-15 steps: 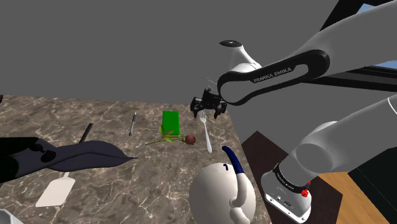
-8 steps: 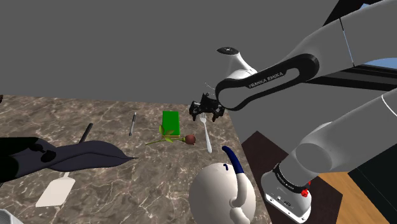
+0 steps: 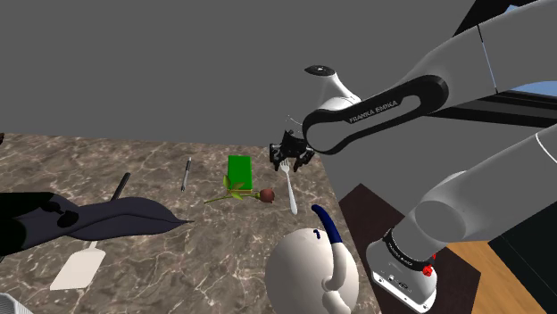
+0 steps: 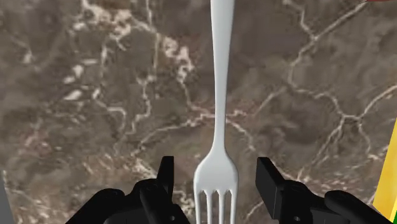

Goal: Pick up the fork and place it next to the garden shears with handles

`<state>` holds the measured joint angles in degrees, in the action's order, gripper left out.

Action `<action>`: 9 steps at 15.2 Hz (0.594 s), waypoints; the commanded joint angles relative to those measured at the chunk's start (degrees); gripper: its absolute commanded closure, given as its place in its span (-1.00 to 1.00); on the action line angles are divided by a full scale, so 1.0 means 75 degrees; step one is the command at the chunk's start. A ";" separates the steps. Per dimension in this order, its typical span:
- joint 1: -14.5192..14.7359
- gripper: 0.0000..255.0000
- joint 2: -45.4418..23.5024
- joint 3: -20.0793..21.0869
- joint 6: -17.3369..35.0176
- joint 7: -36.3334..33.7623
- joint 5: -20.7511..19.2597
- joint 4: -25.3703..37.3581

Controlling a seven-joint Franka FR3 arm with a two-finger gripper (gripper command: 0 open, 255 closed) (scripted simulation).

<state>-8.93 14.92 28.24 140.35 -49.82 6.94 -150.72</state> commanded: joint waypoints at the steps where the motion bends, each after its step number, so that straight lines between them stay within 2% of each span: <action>1: 0.0007 1.00 -0.0044 0.0018 0.0041 -0.0005 0.0006 0.0000; 5: 0.0003 1.00 -0.0069 0.0026 0.0095 -0.0013 -0.0002 -0.0030; 9: 0.0070 1.00 0.0243 -0.0076 -0.0338 0.0106 0.0120 0.0106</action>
<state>-8.55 16.33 27.75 138.67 -49.12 7.64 -150.36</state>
